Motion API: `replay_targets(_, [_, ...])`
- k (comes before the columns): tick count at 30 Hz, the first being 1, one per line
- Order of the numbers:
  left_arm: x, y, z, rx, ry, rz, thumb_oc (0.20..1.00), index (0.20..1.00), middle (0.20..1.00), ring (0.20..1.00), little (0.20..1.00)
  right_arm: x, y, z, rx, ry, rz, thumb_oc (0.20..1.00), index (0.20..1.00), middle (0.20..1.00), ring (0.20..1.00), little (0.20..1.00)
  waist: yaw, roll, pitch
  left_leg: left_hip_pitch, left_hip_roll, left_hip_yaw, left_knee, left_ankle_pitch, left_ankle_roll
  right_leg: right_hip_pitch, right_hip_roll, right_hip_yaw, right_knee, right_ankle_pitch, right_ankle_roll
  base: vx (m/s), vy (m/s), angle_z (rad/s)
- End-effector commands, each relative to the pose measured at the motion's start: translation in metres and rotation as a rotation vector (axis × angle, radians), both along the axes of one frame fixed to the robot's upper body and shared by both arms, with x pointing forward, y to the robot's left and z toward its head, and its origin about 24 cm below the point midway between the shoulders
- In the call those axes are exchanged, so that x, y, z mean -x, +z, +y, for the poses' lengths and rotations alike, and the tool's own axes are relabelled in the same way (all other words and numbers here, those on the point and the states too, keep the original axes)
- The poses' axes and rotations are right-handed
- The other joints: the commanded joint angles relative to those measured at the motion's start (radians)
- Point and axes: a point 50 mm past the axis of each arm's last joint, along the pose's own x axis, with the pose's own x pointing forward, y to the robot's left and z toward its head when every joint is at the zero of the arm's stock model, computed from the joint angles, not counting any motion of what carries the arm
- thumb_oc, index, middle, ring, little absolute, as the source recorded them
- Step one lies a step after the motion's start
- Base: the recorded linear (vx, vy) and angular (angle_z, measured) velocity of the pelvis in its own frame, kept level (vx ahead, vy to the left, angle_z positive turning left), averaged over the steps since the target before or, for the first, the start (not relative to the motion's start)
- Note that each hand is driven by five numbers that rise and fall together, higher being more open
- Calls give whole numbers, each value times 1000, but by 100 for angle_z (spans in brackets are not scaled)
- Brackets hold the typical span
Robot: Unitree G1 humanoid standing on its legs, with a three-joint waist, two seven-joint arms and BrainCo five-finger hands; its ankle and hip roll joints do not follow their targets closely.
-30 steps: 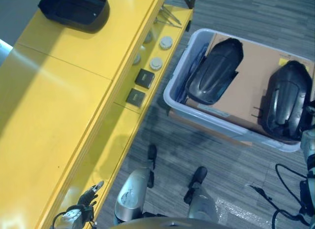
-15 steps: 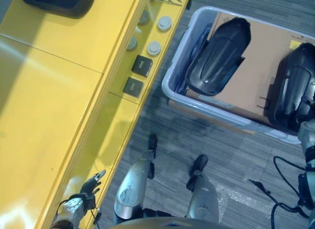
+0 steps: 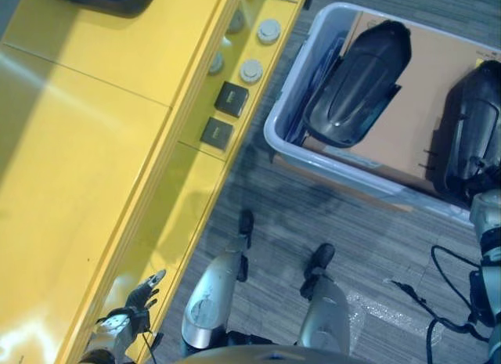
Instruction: Move parts from the plastic box to the shelf.
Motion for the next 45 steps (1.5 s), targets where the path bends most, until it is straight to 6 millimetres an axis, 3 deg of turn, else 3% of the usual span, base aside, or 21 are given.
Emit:
replay_targets(1, [0, 3, 11, -18, -2, 7, 1000, 1000, 1000, 1000, 1000, -6, 10, 4, 42, 20, 0, 1000, 1000, 1000, 1000, 1000, 19, -6, 6, -63, 26, -118, 120, -113, -56, -25, -7, 3, -66, 69, 37, 0, 0, 0])
replay_targets(10, [-3, 4, 7, 1, -19, -10, 1000, 1000, 1000, 1000, 1000, 3, -5, -2, -12, -20, 63, 1000, 1000, 1000, 1000, 1000, 17, -6, 20, -72, 25, -114, 126, -114, -52, -40, -5, 9, -55, 70, 38, 0, 0, 0])
replay_targets(12, [-4, 4, 7, 1, -21, -14, 1000, 1000, 1000, 1000, 1000, 4, -7, -3, -17, -22, 70, 438, 438, 438, 438, 438, 17, -6, 21, -74, 25, -113, 127, -113, -51, -42, -4, 10, -54, 70, 38, 0, 0, 0])
replay_targets(13, [-4, 4, 6, 0, -21, -18, 1000, 1000, 1000, 1000, 1000, 5, -9, -4, -16, -26, 84, 200, 200, 200, 200, 200, 17, -6, 22, -74, 25, -113, 127, -114, -51, -41, -5, 9, -55, 70, 38, 0, 0, 0])
replay_targets(26, [-11, 10, 8, 12, -23, -58, 1000, 1000, 1000, 1000, 1000, 7, -10, -5, -20, -15, 109, 200, 200, 200, 200, 200, 19, -14, 19, -67, 26, -112, 136, -120, -47, -34, 2, 9, -48, 66, 36, 0, 0, 0])
replay_targets(35, [-21, 20, 1, 81, -54, -176, 1000, 1000, 1000, 1000, 1000, 3, -12, 1, -21, 8, 56, 200, 200, 200, 200, 200, 22, -31, -20, -5, 37, -108, 113, -127, -51, 36, 14, -5, -72, 58, 30, 4, -2, 1])
replay_targets(41, [-47, 46, -13, 201, -108, -335, 1000, 1000, 1000, 1000, 1000, -2, -6, 14, 7, 48, -45, 200, 200, 200, 200, 200, 20, -53, -68, 71, 47, -102, 87, -137, -55, 118, 23, -22, -100, 52, 28, 50, -7, 4])
replay_targets(42, [-65, 71, -23, 269, -155, -440, 1000, 1000, 1000, 1000, 1000, -3, -2, 22, 43, 77, -88, 200, 200, 200, 200, 200, 18, -63, -103, 121, 51, -101, 71, -145, -55, 171, 29, -26, -118, 47, 29, 95, 10, 0])
replay_targets(45, [-77, 92, -31, 344, -174, -527, 1000, 1000, 1000, 1000, 1000, -3, 1, 31, 72, 111, -124, 200, 200, 200, 200, 200, 16, -72, -136, 172, 55, -97, 48, -151, -54, 228, 37, -31, -145, 44, 28, 107, 15, -5])
